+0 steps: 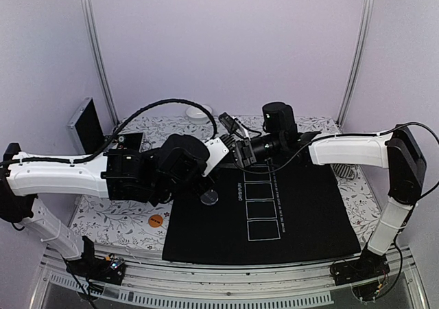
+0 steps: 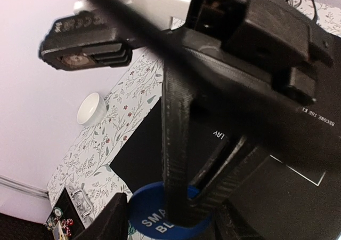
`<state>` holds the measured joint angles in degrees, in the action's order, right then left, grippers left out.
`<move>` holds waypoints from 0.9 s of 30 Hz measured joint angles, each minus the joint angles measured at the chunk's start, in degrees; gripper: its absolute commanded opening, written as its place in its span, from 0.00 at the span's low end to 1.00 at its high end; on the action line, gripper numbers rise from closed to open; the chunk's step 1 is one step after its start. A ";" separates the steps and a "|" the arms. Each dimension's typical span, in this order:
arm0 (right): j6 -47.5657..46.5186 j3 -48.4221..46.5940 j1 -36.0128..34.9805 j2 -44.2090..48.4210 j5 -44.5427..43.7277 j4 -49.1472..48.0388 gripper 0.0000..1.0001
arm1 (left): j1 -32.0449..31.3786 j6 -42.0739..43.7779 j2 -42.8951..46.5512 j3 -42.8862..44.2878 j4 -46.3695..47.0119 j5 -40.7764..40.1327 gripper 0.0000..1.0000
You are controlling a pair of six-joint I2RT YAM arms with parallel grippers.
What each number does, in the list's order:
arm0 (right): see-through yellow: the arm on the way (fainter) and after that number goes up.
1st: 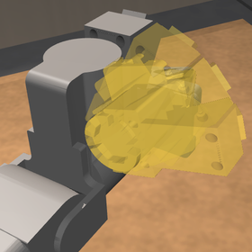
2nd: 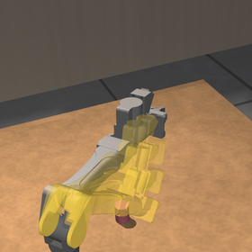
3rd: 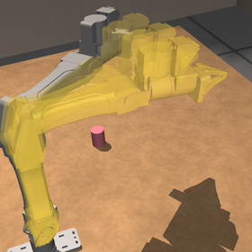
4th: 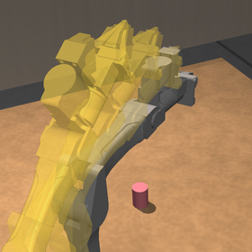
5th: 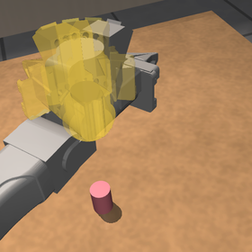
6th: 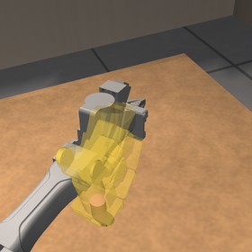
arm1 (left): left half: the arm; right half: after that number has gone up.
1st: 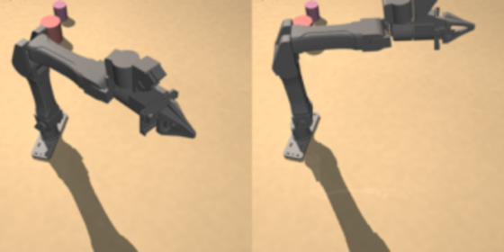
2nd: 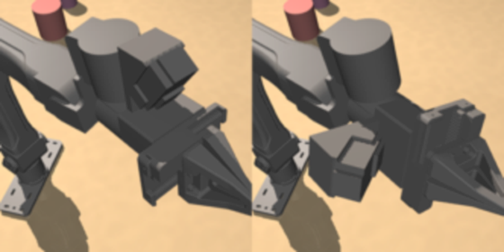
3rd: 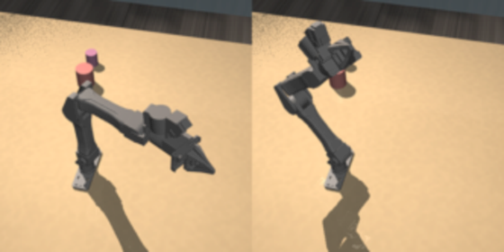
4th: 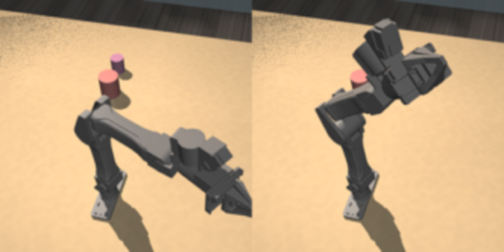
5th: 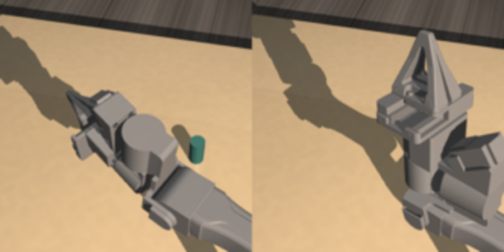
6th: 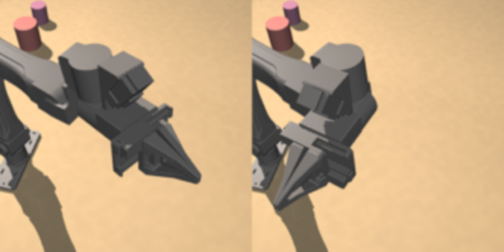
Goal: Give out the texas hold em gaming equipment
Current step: Pass from the left arm to the right, then place the small blind button in the small blind area.
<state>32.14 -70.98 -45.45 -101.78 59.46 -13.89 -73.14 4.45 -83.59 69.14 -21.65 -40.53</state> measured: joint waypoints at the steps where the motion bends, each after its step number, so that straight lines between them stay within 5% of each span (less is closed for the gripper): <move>1: -0.42 0.00 -0.11 0.00 -0.20 0.24 0.02 | 0.02 -0.02 0.00 -0.02 -0.13 -0.11 0.40; 4: -0.70 -0.63 -0.28 0.02 -2.10 2.12 0.01 | 0.02 0.07 -0.07 -0.07 -0.15 -0.81 0.42; 5: -1.27 -0.90 -0.28 0.09 -2.56 2.80 0.01 | 0.02 0.07 -0.07 -0.11 -0.13 -0.94 0.50; 8: -2.95 -1.25 -0.07 0.66 -4.48 4.92 0.01 | 0.02 -0.52 -0.07 -0.22 -0.17 -0.92 0.96; 13: -7.21 -1.38 5.35 3.56 -8.28 10.01 0.01 | -0.11 -5.75 0.66 -0.70 -0.15 -0.55 0.98; 18: -10.14 -1.38 22.93 3.96 -11.82 13.07 0.01 | 1.01 -16.22 6.08 -6.38 -0.02 -0.28 0.98; 23: -9.42 -2.71 36.65 -5.14 -13.81 13.84 0.01 | 7.30 -29.16 14.45 -16.48 -0.31 2.67 0.98; 27: -8.94 -4.33 37.83 -14.75 -14.88 16.48 0.01 | 10.82 -35.39 19.04 -21.86 -1.55 4.22 0.98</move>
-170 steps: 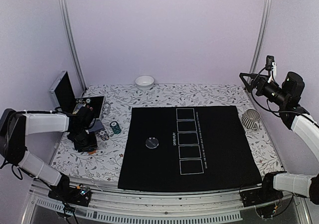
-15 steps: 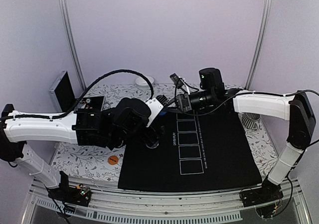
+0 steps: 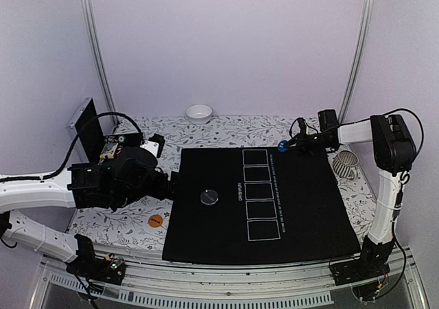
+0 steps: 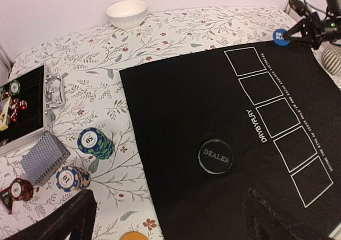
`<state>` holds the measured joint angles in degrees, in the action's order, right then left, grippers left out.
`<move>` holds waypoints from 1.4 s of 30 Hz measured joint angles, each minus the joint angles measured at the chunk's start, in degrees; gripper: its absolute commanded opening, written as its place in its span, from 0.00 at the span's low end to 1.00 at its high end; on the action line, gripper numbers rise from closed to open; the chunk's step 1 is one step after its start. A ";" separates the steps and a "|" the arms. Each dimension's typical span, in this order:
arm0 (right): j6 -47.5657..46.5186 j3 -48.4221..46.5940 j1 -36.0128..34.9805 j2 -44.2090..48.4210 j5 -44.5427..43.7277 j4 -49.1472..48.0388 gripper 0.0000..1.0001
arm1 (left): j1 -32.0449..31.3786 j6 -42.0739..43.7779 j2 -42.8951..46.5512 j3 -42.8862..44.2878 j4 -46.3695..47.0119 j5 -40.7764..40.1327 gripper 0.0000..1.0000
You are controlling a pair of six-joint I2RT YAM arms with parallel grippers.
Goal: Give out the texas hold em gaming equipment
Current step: Place the small blind button in the small blind area.
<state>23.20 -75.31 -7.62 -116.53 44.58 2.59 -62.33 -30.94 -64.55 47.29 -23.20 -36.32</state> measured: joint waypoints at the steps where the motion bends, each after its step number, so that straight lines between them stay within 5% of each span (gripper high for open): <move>1: 0.13 -0.13 -0.28 -1.40 -0.13 0.52 0.01 | 0.37 -0.83 0.79 -0.70 -0.11 0.24 0.98; 34: -2.47 -7.52 -1.49 -9.81 -7.28 10.08 0.12 | 4.44 -3.15 4.20 -3.98 -0.31 2.86 0.98; 42: -3.54 -10.08 -1.53 -10.86 -10.19 12.81 0.34 | 4.48 -2.93 3.69 -3.02 -1.16 2.84 0.98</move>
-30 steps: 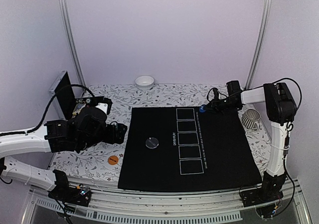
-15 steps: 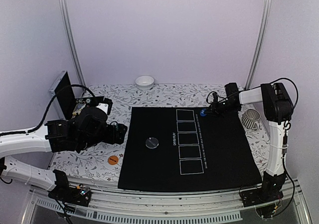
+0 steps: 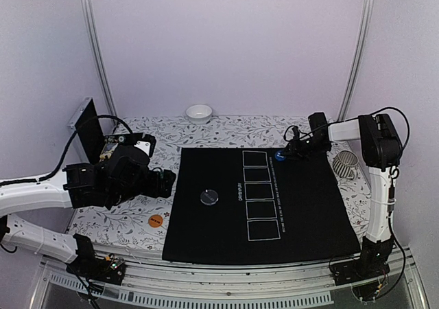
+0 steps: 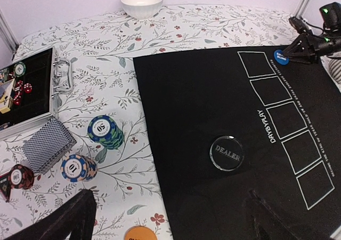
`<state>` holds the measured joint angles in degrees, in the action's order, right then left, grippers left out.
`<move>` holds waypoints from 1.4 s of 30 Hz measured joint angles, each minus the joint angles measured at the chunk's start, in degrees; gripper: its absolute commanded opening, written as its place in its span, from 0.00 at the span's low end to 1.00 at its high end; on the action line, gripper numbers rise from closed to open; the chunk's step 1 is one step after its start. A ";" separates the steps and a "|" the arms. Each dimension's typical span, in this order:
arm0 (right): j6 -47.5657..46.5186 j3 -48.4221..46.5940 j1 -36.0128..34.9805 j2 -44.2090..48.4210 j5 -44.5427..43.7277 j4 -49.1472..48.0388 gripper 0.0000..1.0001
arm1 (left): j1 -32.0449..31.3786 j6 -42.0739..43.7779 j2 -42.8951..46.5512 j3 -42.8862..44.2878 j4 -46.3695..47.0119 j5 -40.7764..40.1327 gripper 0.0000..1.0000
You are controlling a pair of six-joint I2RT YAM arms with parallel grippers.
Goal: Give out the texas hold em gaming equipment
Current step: Place the small blind button in the small blind area.
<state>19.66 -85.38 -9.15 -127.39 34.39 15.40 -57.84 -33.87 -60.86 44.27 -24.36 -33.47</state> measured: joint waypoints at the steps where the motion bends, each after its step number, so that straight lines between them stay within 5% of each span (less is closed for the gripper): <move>1: -0.09 -0.35 0.00 0.00 -0.37 0.35 0.36 | 0.00 0.00 0.00 0.02 -0.11 0.00 0.98; 12: -2.49 -2.82 -0.61 1.55 -10.62 4.11 0.62 | 0.15 -1.33 -1.07 0.76 -2.16 0.09 0.98; 16: -4.35 -4.17 -1.77 3.91 -17.68 6.82 1.00 | 0.28 -6.38 -3.78 3.30 -8.68 1.18 0.98; 29: -8.57 -1.62 -8.17 23.04 -28.35 7.63 0.99 | 1.33 -24.48 -12.81 4.52 -30.86 14.91 0.98; 42: -11.67 5.66 -7.93 24.57 -28.28 7.78 0.99 | 14.34 -16.31 -17.07 0.09 -20.94 24.06 0.98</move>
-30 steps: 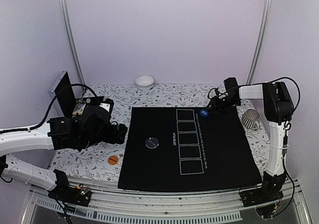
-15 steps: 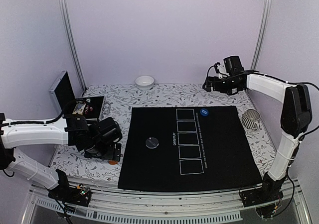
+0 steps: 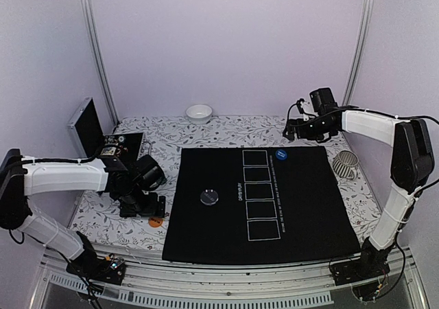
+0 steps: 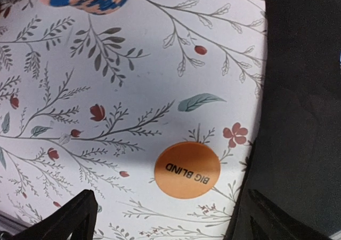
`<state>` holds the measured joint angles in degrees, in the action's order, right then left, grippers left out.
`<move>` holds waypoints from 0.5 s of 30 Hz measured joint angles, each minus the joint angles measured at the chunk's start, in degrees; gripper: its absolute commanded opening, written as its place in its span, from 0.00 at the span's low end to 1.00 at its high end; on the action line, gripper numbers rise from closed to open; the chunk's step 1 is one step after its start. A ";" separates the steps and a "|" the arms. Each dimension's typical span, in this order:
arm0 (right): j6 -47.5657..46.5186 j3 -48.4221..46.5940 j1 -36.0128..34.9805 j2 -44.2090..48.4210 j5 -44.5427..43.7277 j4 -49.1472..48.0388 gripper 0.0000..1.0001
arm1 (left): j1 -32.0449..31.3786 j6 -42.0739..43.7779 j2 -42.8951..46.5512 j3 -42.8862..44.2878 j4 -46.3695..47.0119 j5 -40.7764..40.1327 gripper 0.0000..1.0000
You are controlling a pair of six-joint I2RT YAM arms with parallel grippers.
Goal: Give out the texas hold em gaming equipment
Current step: Place the small blind button in the small blind area, then pick up the big blind button from the center of the board.
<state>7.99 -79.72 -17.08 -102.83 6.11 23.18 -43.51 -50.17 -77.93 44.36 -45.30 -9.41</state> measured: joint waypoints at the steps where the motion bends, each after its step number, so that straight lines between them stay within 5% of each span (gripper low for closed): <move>1: -0.13 0.17 0.00 0.00 0.17 -0.02 0.99 | 0.07 0.90 -1.07 0.39 0.44 0.26 0.98; 8: -0.52 0.37 0.00 0.00 1.53 -0.04 0.99 | 0.33 4.68 -11.45 2.73 0.59 1.07 0.92; 15: -0.76 0.74 0.00 0.00 1.92 -0.09 0.99 | 0.61 6.03 -12.74 3.32 2.12 3.21 0.79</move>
<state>7.22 -78.98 -17.08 -102.83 8.03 23.09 -42.89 -44.14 -90.67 47.68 -43.18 -6.20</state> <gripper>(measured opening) 0.988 0.827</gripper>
